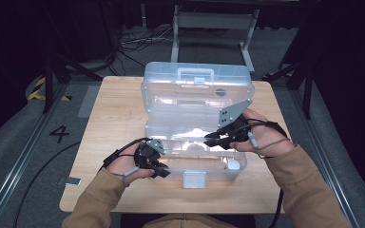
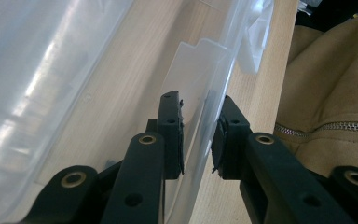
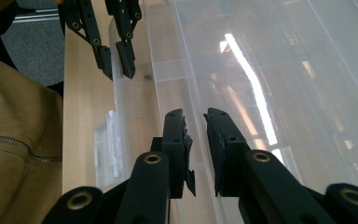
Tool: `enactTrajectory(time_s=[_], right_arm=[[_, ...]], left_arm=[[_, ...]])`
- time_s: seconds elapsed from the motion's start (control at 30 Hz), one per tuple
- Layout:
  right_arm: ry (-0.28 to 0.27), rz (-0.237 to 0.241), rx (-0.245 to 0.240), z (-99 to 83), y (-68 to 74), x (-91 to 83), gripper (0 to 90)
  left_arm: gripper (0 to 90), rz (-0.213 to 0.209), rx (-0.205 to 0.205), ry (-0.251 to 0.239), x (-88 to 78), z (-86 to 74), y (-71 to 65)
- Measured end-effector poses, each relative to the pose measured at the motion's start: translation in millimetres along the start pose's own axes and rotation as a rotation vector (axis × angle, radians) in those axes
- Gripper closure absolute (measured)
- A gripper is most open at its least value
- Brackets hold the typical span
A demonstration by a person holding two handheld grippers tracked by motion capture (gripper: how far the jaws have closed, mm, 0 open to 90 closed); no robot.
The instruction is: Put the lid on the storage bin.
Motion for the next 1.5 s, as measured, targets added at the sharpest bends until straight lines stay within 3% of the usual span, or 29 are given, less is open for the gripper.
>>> enactTrajectory(time_s=[1.03,1.5], right_arm=[[0.006,0.005,-0.013,-2.9,5.0,1.5,78.0],[-0.005,0.013,0.003,-5.0,6.2,1.8,77.5]], left_arm=[[76.3,0.017,0.033,0.013,0.6,-0.3,-1.8],[76.2,0.036,0.05,0.024,1.1,-0.4,-3.7]])
Point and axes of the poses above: each handheld gripper's, and its own axes: x roughly forward along the jaws, z roughly out of its top, y roughly to its left, the point moved 2 cm from there along x, roughly forward along the jaws, and after that the axes turned 7 degrees about -y, right-handed, at the moved point
